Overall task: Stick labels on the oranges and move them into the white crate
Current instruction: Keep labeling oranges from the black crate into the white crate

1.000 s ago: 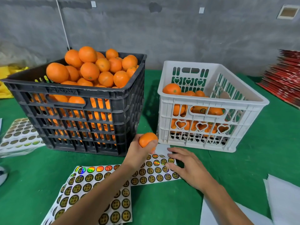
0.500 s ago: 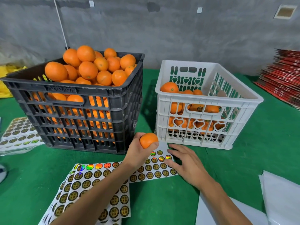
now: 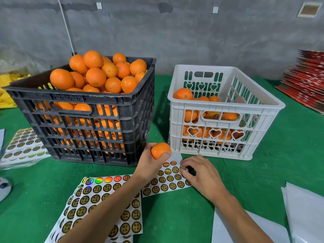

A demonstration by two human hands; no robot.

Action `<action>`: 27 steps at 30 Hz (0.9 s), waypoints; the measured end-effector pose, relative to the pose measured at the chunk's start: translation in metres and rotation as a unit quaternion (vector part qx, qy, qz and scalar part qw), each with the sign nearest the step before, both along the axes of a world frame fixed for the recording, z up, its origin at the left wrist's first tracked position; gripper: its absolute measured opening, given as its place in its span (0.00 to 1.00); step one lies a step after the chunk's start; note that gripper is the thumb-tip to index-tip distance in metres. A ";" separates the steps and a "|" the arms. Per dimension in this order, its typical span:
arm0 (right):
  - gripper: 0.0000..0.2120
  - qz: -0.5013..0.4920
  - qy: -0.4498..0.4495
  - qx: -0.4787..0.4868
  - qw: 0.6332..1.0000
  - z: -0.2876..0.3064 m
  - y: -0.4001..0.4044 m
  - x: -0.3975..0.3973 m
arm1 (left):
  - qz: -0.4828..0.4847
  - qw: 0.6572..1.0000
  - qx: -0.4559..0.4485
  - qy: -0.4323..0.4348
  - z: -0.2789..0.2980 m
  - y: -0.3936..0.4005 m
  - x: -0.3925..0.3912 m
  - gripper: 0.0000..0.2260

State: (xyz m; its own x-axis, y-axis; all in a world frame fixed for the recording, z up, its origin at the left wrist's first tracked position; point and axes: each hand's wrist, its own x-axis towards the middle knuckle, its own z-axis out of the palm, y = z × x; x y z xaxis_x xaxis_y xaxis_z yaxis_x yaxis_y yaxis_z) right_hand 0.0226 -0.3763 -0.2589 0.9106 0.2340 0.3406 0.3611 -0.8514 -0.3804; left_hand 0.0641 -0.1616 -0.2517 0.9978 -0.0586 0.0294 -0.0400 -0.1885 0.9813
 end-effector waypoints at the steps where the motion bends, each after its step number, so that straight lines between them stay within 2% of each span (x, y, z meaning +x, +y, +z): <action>1: 0.16 0.001 0.006 0.004 1.000 -0.001 -0.001 0.001 | 0.000 1.000 -0.001 0.002 0.000 0.000 0.000 0.19; 5: 0.24 -0.003 0.034 -0.015 0.999 -0.004 -0.002 0.004 | -0.002 1.000 -0.014 0.009 0.002 0.000 -0.001 0.22; 10: 0.21 -0.007 0.045 0.011 0.999 -0.003 -0.001 0.005 | -0.007 1.000 -0.017 0.008 0.001 0.001 -0.002 0.22; 14: 0.20 -0.015 0.008 -0.013 1.000 -0.002 0.001 0.002 | -0.005 1.000 -0.018 0.010 0.003 0.000 -0.002 0.25; 20: 0.17 -0.015 -0.036 -0.028 0.999 0.003 0.003 -0.002 | -0.003 1.000 -0.005 0.004 0.002 0.000 -0.003 0.19; 27: 0.11 -0.011 -0.095 -0.060 0.994 0.004 0.006 -0.003 | -0.007 1.000 0.001 -0.004 0.002 -0.001 -0.002 0.20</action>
